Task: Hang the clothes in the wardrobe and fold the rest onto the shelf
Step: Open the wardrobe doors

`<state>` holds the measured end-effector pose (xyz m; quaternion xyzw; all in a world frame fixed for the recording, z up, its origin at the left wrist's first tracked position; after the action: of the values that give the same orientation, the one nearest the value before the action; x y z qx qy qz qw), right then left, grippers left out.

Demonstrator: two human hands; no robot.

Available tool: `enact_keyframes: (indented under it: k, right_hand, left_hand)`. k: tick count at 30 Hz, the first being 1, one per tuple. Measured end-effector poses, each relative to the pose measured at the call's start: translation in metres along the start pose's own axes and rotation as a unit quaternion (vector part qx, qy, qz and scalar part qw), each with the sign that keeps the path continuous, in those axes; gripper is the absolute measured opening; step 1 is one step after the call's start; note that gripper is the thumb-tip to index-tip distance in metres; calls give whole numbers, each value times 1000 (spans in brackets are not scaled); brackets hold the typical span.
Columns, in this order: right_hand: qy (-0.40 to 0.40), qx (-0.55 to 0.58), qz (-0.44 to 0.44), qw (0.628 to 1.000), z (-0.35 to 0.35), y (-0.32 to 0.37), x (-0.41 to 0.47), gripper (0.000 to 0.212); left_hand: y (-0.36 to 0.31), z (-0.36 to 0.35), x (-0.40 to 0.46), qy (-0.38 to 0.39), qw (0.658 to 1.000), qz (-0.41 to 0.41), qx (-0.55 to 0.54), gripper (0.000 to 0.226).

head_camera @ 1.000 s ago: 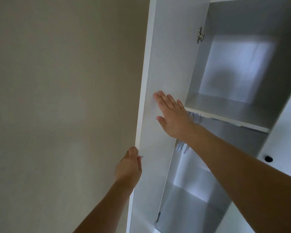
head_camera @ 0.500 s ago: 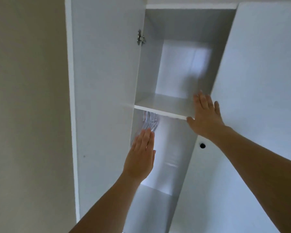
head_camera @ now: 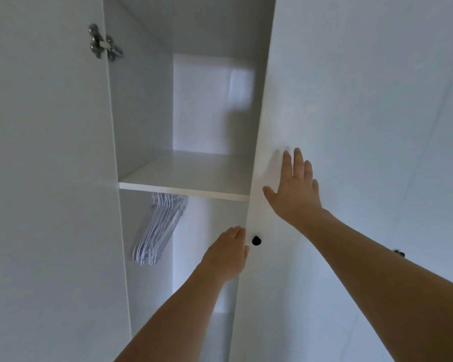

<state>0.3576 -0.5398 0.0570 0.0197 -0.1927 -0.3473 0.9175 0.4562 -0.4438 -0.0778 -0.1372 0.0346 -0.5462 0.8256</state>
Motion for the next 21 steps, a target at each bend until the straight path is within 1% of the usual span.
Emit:
enact_keyframes:
  k: [3, 5, 6, 8, 9, 11, 13, 16, 21]
  right_hand:
    - [-17, 20, -35, 999, -12, 8, 34, 88]
    - [-33, 41, -54, 997, -18, 17, 57, 89]
    - [-41, 53, -64, 996, -20, 21, 64, 90]
    - [-51, 74, -88, 992, -27, 28, 79, 93]
    - [-58, 81, -95, 990, -30, 30, 83, 94]
    - [-78, 75, -104, 989, -38, 31, 87, 97]
    - [-98, 54, -105, 988, -42, 28, 85, 102]
    - [-113, 48, -91, 988, -42, 24, 70, 108]
    - [-105, 96, -43, 989, -18, 14, 14, 110]
  left_hand:
    - [10, 4, 43, 10, 992, 37, -123, 57]
    - [19, 3, 67, 30, 983, 54, -172, 57]
    - [21, 0, 75, 42, 980, 54, -188, 54]
    - [24, -9, 88, 53, 972, 47, -223, 41]
    - [26, -13, 92, 42, 968, 47, -241, 34]
    - [31, -21, 99, 14, 960, 51, -274, 30]
    - [34, -22, 99, -2, 958, 45, -284, 32]
    - [33, -19, 85, -11, 962, 23, -271, 32]
    - [4, -23, 25, -10, 959, 11, -285, 31]
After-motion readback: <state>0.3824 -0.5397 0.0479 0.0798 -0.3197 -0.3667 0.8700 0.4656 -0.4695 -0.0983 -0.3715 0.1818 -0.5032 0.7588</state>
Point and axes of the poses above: each hand's wrist, its own x-axis towards the middle knuckle, its own z-axis out of the back of the hand, y = z × x, the point moved 2 cm from there along x, towards the middle knuckle, and after that the axes turned 11 degrees about y, right-handed, at the moved point
